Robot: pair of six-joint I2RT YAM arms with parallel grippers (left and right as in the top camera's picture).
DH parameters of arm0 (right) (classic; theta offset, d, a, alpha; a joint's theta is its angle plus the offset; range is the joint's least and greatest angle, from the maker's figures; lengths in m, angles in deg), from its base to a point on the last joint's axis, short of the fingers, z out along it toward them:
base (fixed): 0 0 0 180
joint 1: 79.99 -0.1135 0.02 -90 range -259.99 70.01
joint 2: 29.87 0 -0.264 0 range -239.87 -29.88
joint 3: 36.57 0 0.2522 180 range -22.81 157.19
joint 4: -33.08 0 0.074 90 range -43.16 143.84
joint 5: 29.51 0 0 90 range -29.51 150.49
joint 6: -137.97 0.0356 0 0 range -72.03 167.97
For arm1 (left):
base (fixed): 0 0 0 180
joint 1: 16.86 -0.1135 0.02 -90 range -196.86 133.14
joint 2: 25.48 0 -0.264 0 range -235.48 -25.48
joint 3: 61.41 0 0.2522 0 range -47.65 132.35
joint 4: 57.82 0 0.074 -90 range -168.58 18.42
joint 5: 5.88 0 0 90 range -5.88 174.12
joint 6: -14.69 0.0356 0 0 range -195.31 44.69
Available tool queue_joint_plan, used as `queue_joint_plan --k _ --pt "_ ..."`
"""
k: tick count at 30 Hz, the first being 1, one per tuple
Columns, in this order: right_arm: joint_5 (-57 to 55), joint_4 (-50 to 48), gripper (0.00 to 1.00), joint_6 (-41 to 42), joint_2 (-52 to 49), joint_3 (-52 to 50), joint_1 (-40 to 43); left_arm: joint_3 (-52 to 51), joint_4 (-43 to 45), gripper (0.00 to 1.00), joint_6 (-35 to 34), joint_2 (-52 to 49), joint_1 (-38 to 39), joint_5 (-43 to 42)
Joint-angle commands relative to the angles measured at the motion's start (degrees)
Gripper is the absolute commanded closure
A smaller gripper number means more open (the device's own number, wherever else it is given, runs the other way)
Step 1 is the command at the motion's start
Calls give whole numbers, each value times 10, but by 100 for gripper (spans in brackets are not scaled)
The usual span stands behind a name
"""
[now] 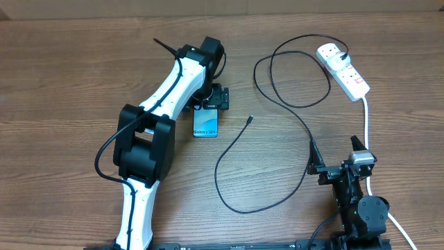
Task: Plug charger to phone and switch on socket
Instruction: 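Lower the left gripper onto the phone's top edge, then close the left gripper fingers around the phone's top end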
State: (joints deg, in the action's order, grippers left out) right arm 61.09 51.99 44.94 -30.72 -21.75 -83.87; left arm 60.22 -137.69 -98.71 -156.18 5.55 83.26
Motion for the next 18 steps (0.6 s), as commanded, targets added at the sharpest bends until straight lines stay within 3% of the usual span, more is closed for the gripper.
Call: queue_joint_plan --k 1,18 --pt "-5 -3 0 -2 7 -6 -2 1 3 0 21 -5 2 0" --pt "-5 -3 0 -2 7 -6 -2 1 10 0 20 -12 2 23"
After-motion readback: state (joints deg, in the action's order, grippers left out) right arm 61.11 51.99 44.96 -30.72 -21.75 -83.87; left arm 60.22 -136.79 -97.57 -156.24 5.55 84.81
